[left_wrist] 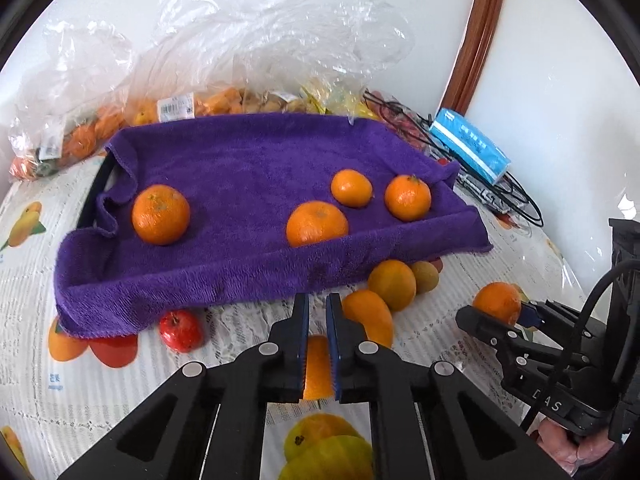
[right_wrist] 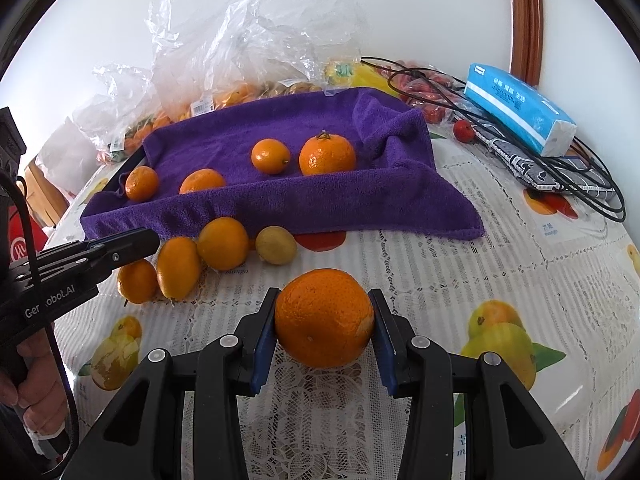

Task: Organize fruits

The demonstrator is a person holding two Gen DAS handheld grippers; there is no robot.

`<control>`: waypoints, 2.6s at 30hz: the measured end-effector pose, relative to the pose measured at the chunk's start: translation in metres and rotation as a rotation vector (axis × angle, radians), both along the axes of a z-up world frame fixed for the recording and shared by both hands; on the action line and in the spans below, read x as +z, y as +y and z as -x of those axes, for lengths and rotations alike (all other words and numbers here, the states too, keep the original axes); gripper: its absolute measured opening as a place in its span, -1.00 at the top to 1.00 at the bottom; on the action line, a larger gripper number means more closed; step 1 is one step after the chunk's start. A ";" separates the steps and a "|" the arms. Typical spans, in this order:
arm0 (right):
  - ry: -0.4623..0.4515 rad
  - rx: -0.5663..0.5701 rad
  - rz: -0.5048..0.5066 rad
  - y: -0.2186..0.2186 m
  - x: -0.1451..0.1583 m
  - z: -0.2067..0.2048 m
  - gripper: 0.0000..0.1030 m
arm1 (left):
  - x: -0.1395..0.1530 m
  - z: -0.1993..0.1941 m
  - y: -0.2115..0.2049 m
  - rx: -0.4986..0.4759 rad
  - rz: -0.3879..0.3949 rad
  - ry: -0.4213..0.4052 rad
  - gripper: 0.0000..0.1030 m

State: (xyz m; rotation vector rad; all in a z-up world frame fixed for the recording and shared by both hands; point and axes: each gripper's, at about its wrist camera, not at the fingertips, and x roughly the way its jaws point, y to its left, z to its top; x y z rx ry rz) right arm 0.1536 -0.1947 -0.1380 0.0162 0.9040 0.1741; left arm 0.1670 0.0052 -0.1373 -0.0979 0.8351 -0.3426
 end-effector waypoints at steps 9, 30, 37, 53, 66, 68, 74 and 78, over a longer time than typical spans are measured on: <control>0.004 -0.004 -0.011 -0.002 -0.001 0.000 0.17 | -0.007 0.001 -0.011 -0.020 -0.061 0.020 0.28; 0.005 0.009 0.004 0.003 -0.001 0.000 0.17 | -0.006 0.003 -0.012 -0.036 -0.057 0.006 0.39; 0.007 0.013 0.016 0.005 -0.001 0.000 0.17 | -0.003 0.002 0.001 0.003 0.008 0.002 0.72; -0.028 0.041 0.026 0.004 0.005 0.005 0.17 | -0.014 0.005 -0.009 -0.053 -0.001 0.044 0.27; -0.059 0.028 0.036 -0.008 0.016 0.016 0.17 | -0.014 0.016 -0.006 -0.006 -0.037 0.035 0.41; -0.069 0.026 0.037 -0.008 0.021 0.017 0.17 | -0.012 0.018 -0.006 -0.003 -0.036 0.031 0.41; -0.106 0.031 0.047 -0.003 0.040 0.019 0.17 | -0.004 0.022 -0.002 0.023 -0.037 0.017 0.41; -0.136 0.041 0.056 0.001 0.054 0.018 0.17 | 0.001 0.024 0.004 0.053 -0.024 0.022 0.41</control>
